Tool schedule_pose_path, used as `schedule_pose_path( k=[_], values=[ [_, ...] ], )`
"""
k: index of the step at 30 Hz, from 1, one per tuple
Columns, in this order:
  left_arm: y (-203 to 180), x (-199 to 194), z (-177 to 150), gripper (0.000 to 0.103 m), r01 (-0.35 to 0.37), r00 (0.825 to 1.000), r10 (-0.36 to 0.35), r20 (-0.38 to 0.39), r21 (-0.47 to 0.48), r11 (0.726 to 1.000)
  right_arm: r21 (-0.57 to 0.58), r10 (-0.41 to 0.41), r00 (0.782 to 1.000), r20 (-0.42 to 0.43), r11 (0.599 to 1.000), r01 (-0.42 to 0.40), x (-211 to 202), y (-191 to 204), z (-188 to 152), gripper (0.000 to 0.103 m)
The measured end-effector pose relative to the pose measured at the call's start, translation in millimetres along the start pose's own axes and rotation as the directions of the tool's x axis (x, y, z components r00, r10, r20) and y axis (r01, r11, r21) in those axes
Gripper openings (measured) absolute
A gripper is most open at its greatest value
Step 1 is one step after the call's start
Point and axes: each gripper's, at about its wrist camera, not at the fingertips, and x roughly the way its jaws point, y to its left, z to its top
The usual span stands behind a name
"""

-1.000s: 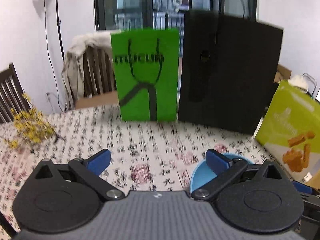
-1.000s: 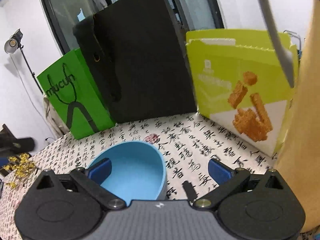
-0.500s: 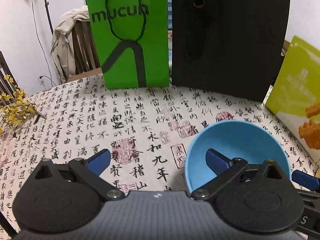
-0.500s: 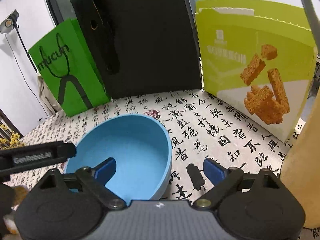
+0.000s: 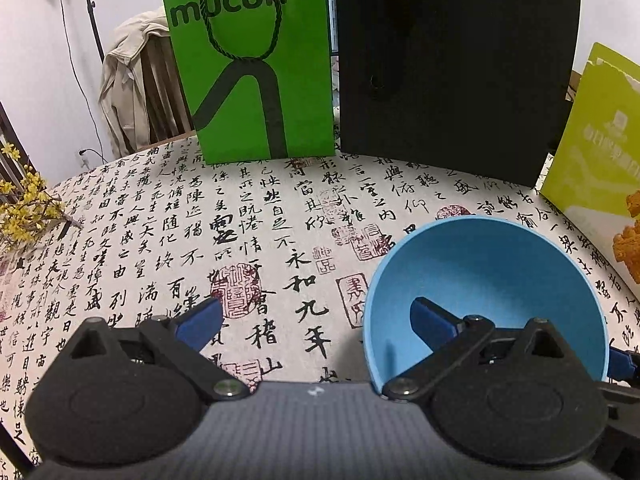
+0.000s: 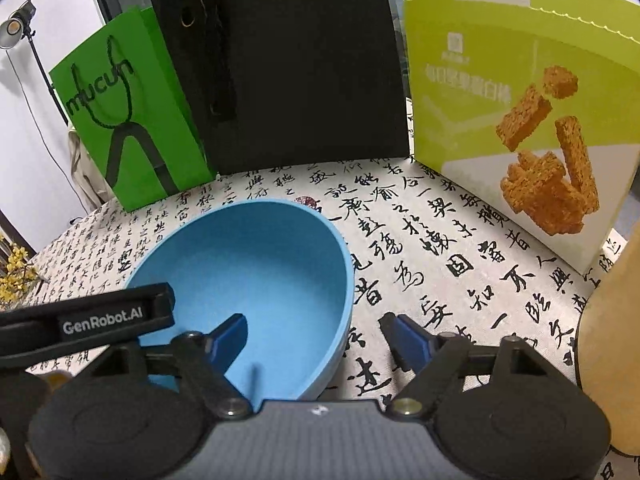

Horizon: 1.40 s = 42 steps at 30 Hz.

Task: Organize plates and bowls
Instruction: 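Close both tools on the rim of the blue bowl, then lift the held blue bowl with both tools and turn toward the vase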

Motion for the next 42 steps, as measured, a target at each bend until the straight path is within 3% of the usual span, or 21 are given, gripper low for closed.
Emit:
schedule_pose_path(
  k=[4,12,26,31,42],
  values=[
    [-0.9,-1.1,-1.0,0.097,0.001,1.0,-0.001,0.007,0.008,1.0,0.0,-0.009,1.0,-0.007,1.0,0.009,0.9,0.3,-0.4,0.071],
    [-5.5,-1.8,-5.0,0.077,0.015,1.0,-0.015,0.005,0.039,0.999,0.018,-0.007,1.0,-0.017,1.0,0.007,6.8,-3.0,-0.4,0.059],
    [-18.1,-2.8,-16.6,0.019,0.078,0.997,-0.077,-0.013,0.092,0.993,-0.016,-0.003,1.0,-0.024,1.0,0.003,13.8,4.6,-5.4,0.029],
    [-21.7,-3.5,-18.7,0.016,0.07,0.998,-0.07,-0.008,0.105,0.992,-0.014,-0.012,1.0,-0.015,1.0,0.012,15.2,3.7,-6.0,0.023],
    [-20.8,-5.7,-20.5,0.016,0.069,0.998,-0.069,-0.004,0.094,0.993,-0.011,-0.006,1.0,-0.006,1.0,0.006,13.6,3.2,-8.0,0.022]
  ],
)
